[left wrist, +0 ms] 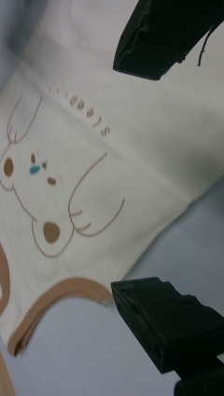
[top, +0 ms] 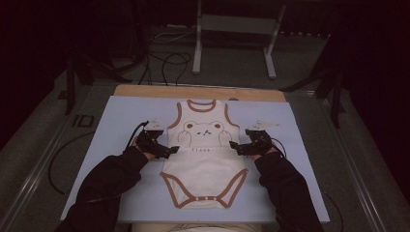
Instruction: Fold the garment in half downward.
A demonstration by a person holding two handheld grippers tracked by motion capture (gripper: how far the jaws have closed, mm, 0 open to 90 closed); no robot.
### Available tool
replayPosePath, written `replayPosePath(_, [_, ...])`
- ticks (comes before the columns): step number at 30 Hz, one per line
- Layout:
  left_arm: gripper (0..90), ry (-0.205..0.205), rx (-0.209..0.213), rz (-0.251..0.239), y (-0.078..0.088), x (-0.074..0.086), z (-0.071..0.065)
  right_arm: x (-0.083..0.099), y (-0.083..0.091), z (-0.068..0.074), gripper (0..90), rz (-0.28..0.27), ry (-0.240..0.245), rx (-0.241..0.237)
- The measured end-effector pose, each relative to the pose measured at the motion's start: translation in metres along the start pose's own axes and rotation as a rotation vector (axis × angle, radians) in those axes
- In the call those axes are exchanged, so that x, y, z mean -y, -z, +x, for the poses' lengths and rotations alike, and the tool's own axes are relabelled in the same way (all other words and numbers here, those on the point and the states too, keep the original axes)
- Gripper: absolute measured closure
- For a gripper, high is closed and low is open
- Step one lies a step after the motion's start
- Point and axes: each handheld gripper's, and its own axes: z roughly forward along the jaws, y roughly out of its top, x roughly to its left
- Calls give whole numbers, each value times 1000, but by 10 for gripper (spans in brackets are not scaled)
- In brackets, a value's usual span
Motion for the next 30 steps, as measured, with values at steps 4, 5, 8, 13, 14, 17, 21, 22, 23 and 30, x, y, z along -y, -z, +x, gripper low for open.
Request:
replayPosePath(4, [2, -2, 8, 41, -8, 1, 1, 3, -5, -5, 138, 13, -26, 1])
replayPosePath(5, [23, -14, 4, 56, -9, 2, 1, 6, -9, -7, 141, 27, -35, 6])
replayPosePath(8, [68, -12, 2, 82, -13, 3, 2, 9, -13, -10, 157, 53, -48, 16])
replayPosePath(13, [148, 14, -11, 103, -18, 5, 5, 12, -20, -13, 186, 82, -67, 29])
replayPosePath(14, [152, 14, -11, 103, -18, 5, 5, 12, -22, -14, 195, 85, -74, 30])
replayPosePath(17, [202, 27, -34, 120, -21, 5, 6, 12, -24, -16, 210, 98, -75, 43])
replayPosePath(21, [299, 25, -64, 149, -26, 7, 7, 11, -31, -18, 276, 122, -90, 63])
replayPosePath(22, [352, 26, -74, 156, -27, 8, 7, 12, -35, -18, 338, 135, -90, 66])
replayPosePath(23, [352, 29, -81, 156, -29, 8, 7, 12, -35, -18, 338, 135, -90, 66])
replayPosePath(30, [423, 31, -143, 162, -32, 6, 7, 15, -41, -20, 504, 162, -85, 94])
